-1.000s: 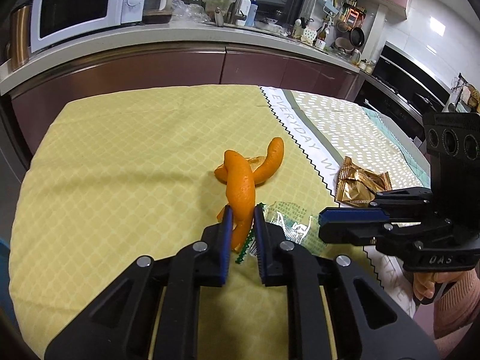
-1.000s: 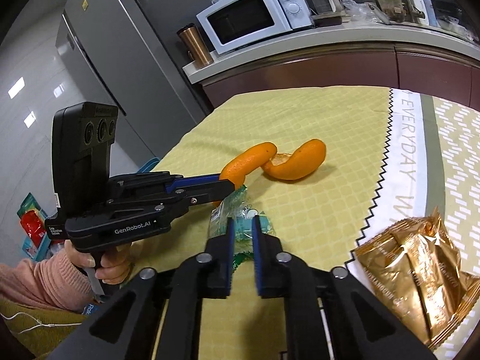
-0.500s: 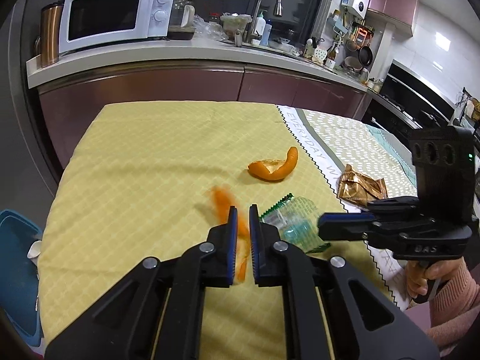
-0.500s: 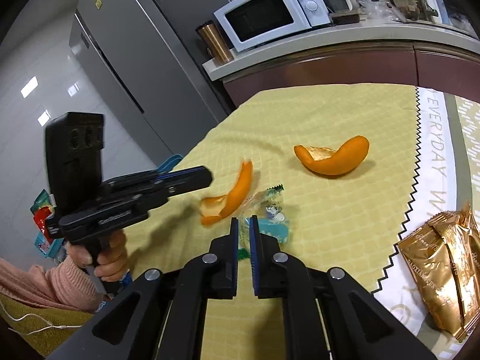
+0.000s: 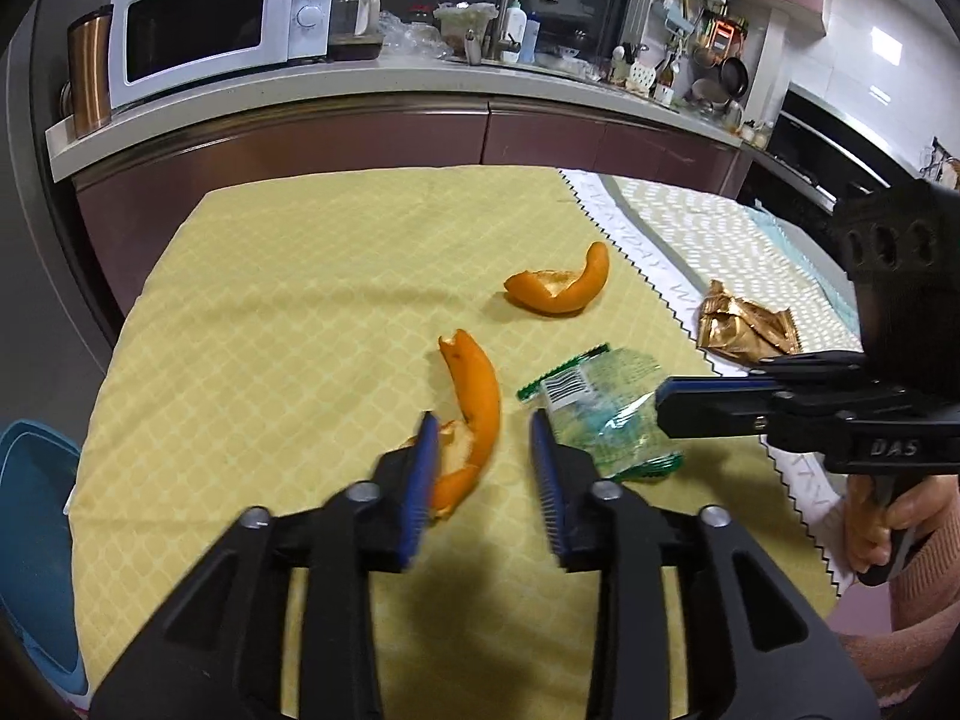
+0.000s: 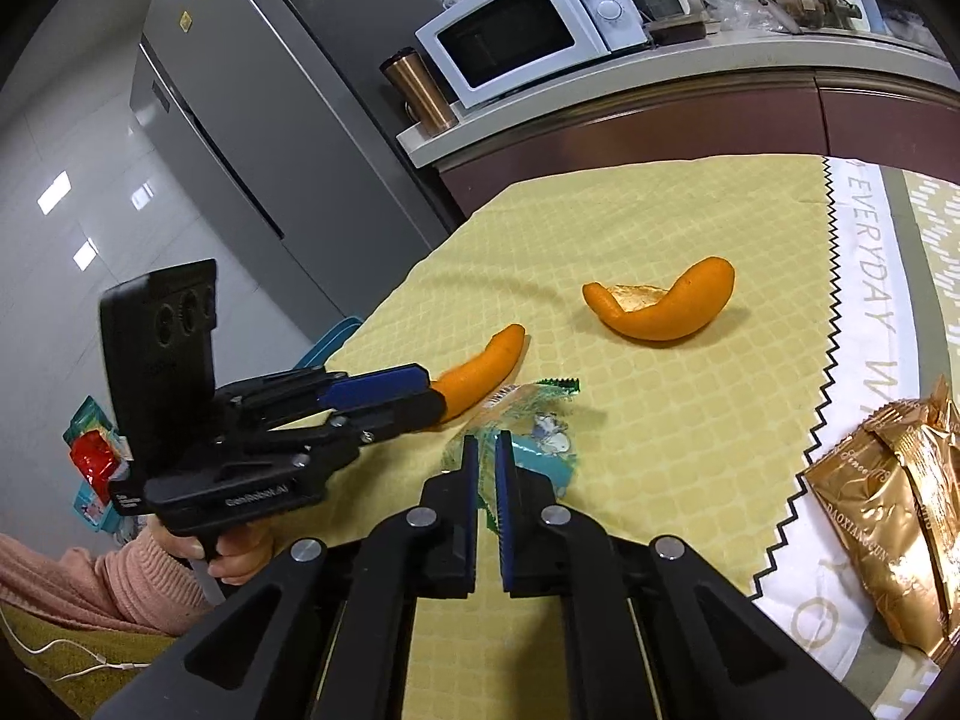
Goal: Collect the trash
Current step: 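Lift orange peel in left tool while right tool carries plastic wrapper toward bin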
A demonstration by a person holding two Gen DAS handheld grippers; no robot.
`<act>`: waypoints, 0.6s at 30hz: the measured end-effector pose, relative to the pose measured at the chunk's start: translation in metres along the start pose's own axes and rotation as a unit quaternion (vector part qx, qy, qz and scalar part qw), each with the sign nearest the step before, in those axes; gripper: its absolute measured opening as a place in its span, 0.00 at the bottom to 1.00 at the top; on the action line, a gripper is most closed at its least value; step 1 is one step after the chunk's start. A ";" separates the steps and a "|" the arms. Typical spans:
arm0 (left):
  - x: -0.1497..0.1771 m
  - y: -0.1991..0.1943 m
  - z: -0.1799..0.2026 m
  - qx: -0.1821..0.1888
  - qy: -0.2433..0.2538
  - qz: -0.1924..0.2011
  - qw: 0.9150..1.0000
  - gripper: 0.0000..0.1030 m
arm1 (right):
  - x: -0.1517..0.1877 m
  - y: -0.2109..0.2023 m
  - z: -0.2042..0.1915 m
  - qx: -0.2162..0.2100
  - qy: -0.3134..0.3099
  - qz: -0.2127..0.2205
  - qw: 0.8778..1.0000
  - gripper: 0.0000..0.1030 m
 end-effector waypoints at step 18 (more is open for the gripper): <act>0.001 0.020 0.000 -0.012 0.019 -0.032 0.999 0.10 | -0.005 -0.005 0.006 0.004 0.011 0.015 1.000 0.04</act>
Point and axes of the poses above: each gripper's, at about its wrist camera, not at the fingertips, and y roughly the way its jaws point, z to its right, x to its underside, the point moved 9 cm from there along y, roughly the way its jaws point, and after that the axes turned 9 degrees about -x, right-handed, at the moved point
